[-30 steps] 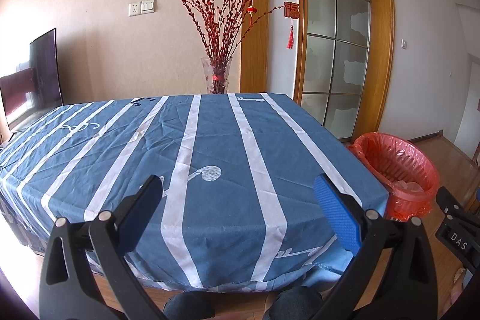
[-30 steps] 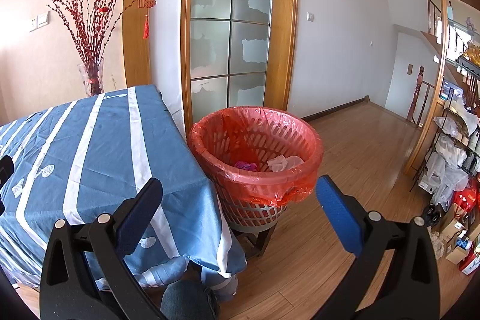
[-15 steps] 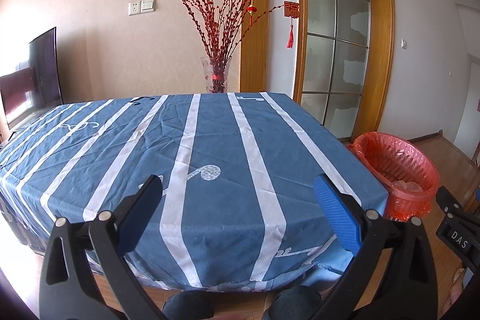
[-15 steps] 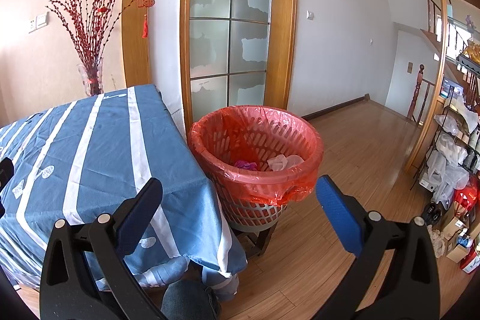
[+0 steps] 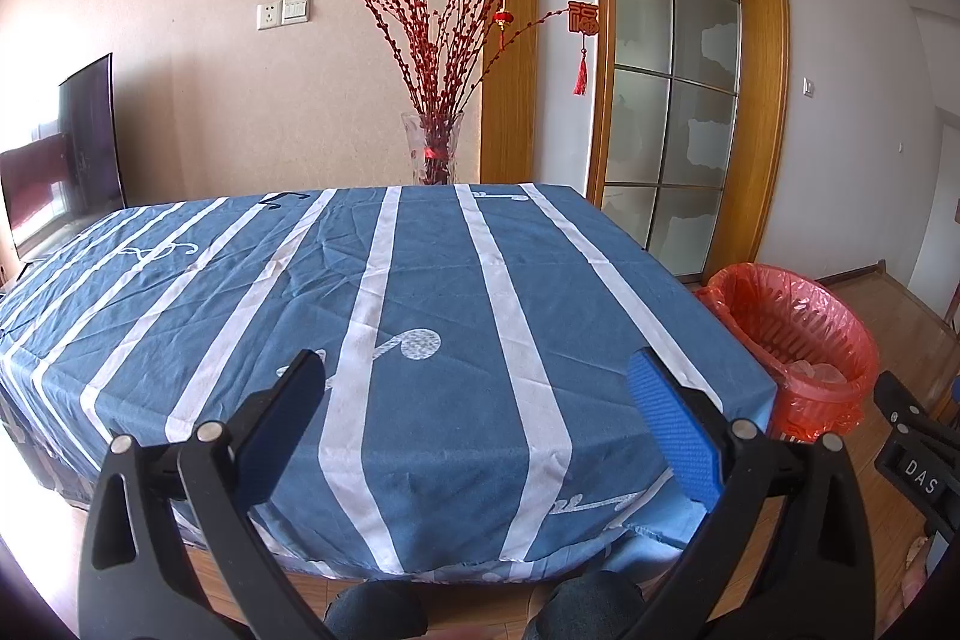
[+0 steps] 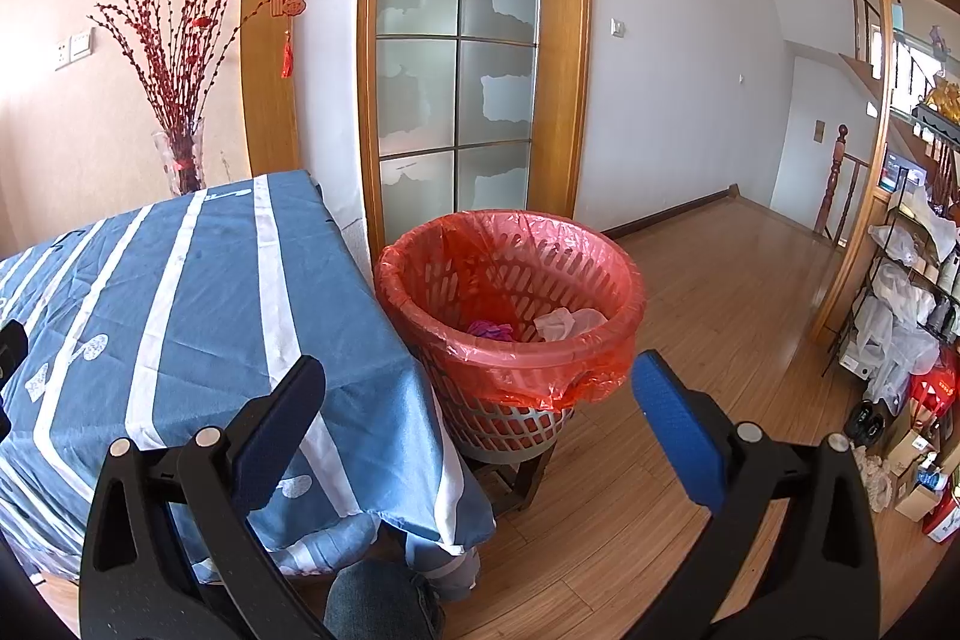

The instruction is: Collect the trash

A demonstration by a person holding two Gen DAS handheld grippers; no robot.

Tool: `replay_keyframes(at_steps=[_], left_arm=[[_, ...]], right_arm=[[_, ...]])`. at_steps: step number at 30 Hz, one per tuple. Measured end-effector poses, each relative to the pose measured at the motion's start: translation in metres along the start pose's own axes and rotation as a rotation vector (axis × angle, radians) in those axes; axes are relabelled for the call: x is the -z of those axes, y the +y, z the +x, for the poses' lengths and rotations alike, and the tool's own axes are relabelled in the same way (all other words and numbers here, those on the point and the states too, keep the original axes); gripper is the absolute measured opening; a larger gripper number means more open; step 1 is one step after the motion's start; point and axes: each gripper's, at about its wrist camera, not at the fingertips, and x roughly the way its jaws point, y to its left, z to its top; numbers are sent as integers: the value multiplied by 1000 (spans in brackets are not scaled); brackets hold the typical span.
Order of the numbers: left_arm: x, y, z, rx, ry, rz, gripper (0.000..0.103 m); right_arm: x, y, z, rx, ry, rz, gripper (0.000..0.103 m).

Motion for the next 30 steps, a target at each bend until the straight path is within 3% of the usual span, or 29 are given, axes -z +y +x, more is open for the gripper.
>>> replay_keyframes(at_steps=[30], left_arm=[[2, -4, 4, -2, 12, 7, 99]], right_arm=[[0, -1, 6, 10, 9, 5, 101]])
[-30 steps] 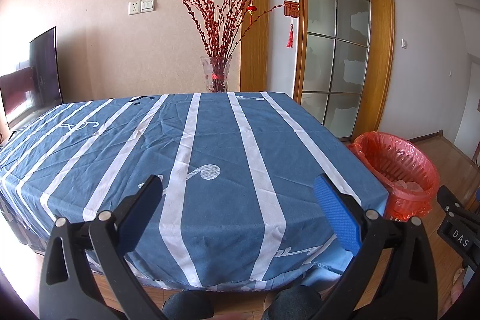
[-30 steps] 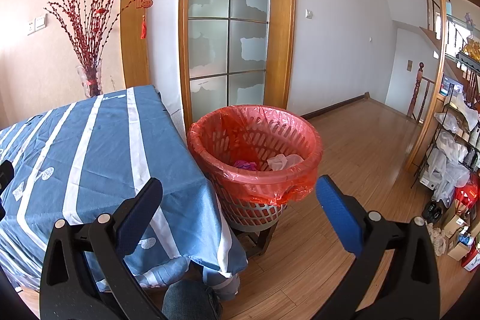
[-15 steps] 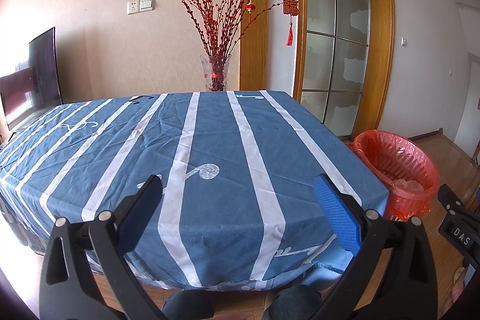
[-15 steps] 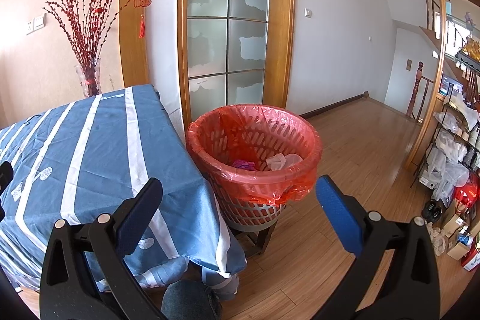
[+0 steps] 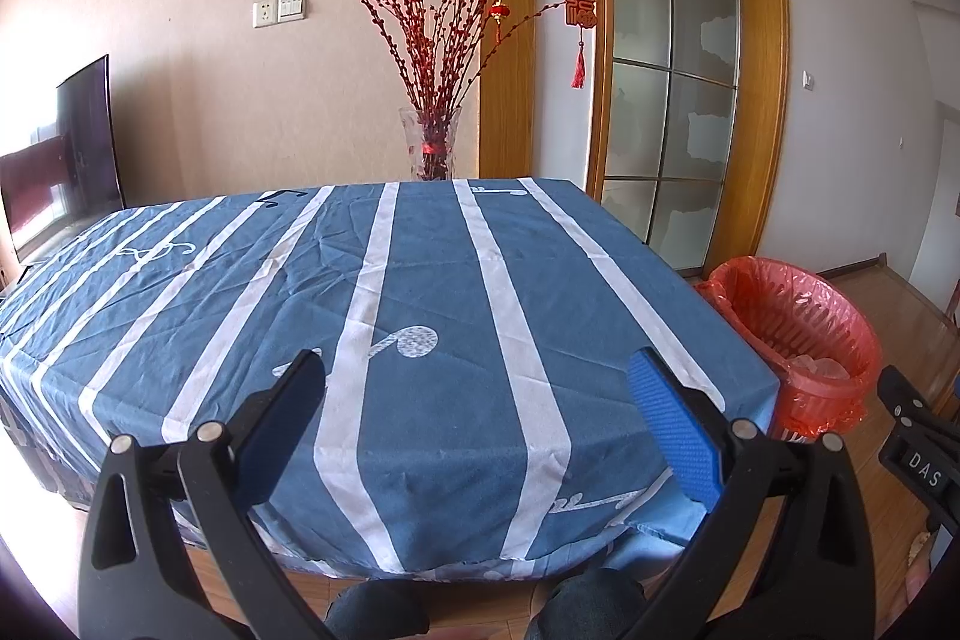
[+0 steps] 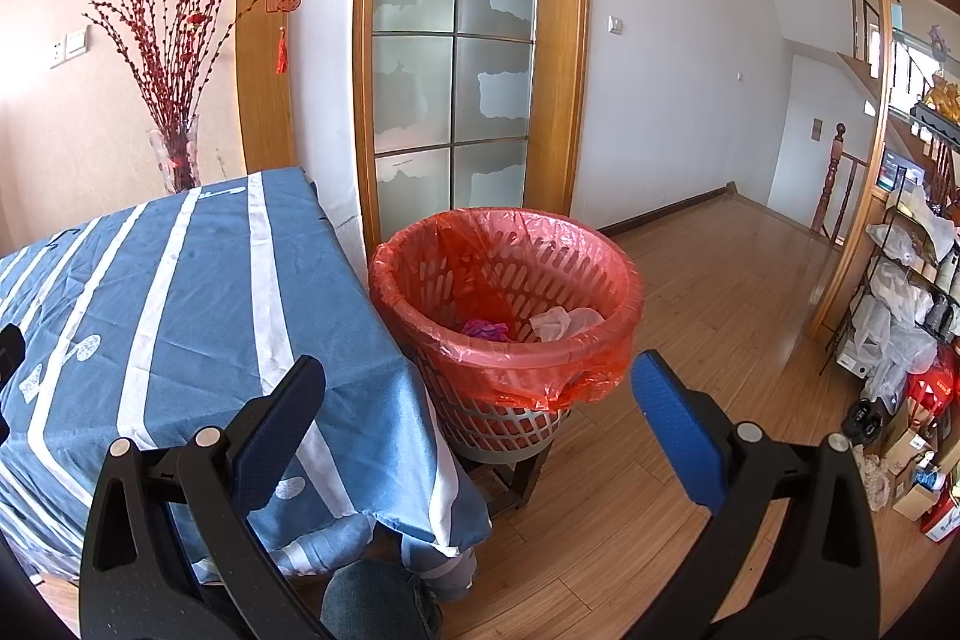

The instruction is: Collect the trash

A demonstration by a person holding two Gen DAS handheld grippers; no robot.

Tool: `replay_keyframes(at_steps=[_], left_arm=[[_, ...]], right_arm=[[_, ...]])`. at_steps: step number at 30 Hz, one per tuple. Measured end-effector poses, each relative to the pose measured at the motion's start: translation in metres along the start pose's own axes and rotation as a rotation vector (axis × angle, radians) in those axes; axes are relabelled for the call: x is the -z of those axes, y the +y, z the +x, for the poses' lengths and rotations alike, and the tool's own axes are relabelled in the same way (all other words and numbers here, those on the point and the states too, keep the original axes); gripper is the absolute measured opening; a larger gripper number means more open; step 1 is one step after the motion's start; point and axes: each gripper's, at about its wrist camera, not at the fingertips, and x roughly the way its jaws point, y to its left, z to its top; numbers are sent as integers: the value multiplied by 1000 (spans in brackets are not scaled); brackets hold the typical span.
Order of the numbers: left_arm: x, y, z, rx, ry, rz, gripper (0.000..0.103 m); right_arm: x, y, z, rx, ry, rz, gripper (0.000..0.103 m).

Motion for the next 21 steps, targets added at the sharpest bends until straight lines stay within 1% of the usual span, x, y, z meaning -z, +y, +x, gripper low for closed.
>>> replay_keyframes(at_steps=[10, 13, 21], left_arm=[[-1, 0, 1, 1, -1, 3, 99], [-1, 1, 1, -15, -11, 6, 99], [-2, 4, 4, -5, 1, 7, 99]], right_arm=[[1, -2, 0, -6, 2, -1, 101], [2, -1, 0, -5, 2, 0, 101], [2, -2, 0, -8, 3, -1, 101]])
